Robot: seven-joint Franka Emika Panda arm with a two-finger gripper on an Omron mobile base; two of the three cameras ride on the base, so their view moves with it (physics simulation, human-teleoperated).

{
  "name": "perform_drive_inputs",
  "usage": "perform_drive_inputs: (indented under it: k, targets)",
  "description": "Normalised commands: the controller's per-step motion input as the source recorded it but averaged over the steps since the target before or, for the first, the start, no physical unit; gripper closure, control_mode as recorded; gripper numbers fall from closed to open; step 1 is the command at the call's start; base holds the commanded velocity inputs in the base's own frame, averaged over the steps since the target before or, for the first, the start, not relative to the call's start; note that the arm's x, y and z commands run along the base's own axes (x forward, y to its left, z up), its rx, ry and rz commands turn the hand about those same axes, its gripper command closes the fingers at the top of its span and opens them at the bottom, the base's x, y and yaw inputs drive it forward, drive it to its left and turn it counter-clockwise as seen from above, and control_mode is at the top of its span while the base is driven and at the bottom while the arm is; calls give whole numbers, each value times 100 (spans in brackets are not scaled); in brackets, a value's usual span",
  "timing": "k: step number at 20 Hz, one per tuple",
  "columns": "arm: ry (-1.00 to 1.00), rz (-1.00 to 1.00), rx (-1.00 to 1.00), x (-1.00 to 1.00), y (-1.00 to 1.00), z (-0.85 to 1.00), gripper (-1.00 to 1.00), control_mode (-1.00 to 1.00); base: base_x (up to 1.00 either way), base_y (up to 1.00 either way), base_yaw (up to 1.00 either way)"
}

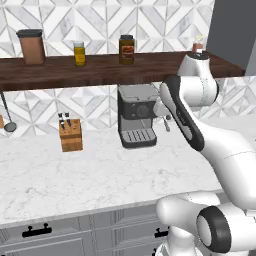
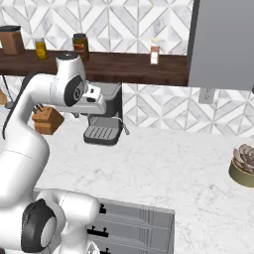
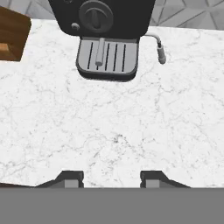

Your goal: Take a straw from the drawer in front and place it inside the glass cup on the dining counter.

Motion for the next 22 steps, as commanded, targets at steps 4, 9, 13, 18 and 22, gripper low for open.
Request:
perform_drive_inputs:
  k: [4,9,13,18,22]
  targets:
    - [0,0,0,-9,0,0,-100,100,-10,0,0]
    - [0,0,0,0,0,0,-100,100,-78,6,-6]
    - [0,0,0,0,0,0,-100,100,-57,47,-32]
    - [0,0,0,0,0,0,-100,100,-6,82,-52]
    - [0,0,0,0,0,0,-100,100,0,78,-59]
